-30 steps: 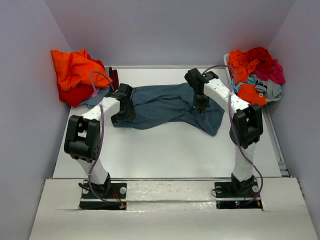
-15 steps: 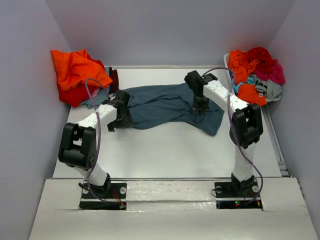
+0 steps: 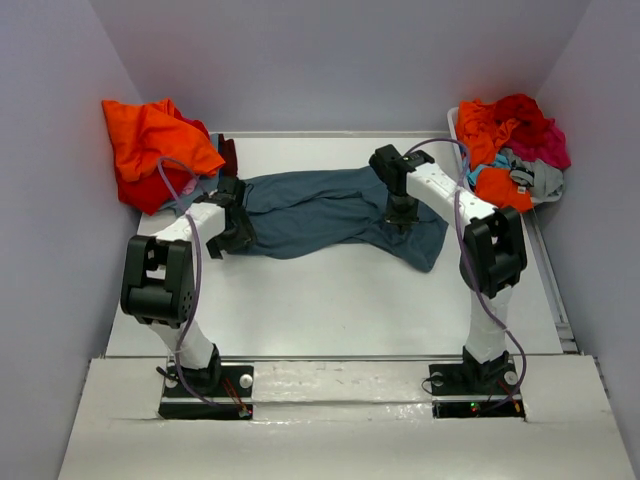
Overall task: Fold and stack the t-shirts
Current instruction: Fold the tshirt
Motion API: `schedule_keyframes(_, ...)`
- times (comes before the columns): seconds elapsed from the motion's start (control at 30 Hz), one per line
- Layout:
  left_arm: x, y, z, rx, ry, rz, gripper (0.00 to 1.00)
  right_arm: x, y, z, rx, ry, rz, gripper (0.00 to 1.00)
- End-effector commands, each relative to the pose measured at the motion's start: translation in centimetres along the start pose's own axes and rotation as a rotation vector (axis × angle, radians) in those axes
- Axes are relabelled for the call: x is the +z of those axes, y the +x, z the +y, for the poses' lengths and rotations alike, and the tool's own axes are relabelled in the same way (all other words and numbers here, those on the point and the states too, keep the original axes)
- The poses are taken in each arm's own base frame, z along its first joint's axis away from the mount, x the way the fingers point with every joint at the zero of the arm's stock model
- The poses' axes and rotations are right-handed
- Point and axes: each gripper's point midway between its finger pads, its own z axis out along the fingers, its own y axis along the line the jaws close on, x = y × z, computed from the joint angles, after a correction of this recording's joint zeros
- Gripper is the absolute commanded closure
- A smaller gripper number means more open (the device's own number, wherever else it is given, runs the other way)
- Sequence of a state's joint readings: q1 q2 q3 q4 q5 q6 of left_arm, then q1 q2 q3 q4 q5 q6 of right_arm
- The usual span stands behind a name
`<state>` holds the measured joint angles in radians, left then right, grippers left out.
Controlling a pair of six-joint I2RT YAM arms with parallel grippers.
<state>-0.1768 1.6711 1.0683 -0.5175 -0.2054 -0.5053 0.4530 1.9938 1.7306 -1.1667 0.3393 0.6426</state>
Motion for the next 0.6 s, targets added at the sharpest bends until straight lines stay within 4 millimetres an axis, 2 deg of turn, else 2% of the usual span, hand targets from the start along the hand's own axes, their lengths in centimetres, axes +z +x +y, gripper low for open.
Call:
schedule_keyframes(0.0, 0.3, -2.0, -1.7, 0.006, 0.040, -0.034, 0.18, -1.9, -0.9, -0.1, 0.016, -0.037, -0.060, 0.93)
schedule_keyframes(0.2, 1.0, -2.8, -3.0, 0.008, 0.070, -0.031, 0.19, -2.0, -0.9, -0.2, 0.016, -0.035, -0.060, 0.93)
schedule_keyframes(0.43, 1.1, -3.0, -3.5, 0.009, 0.091, -0.032, 0.27, -2.0, -0.8, -0.3, 0.018, -0.032, -0.058, 0.93)
schedule_keyframes(0.5, 1.0, -3.1, -3.6, 0.013, 0.097, -0.036, 0.34, -1.9, -0.7, -0.3, 0.018, -0.030, -0.055, 0.93)
schedule_keyframes(0.53, 0.7, -3.2, -3.7, 0.012, 0.105, -0.038, 0.45, -1.8, -0.7, -0.3, 0.018, -0.030, -0.055, 0.93)
schedule_keyframes(0.57, 0.6, -3.3, -3.7, 0.011, 0.109, -0.041, 0.52, -1.8, -0.7, -0.3, 0.017, -0.029, -0.054, 0.93)
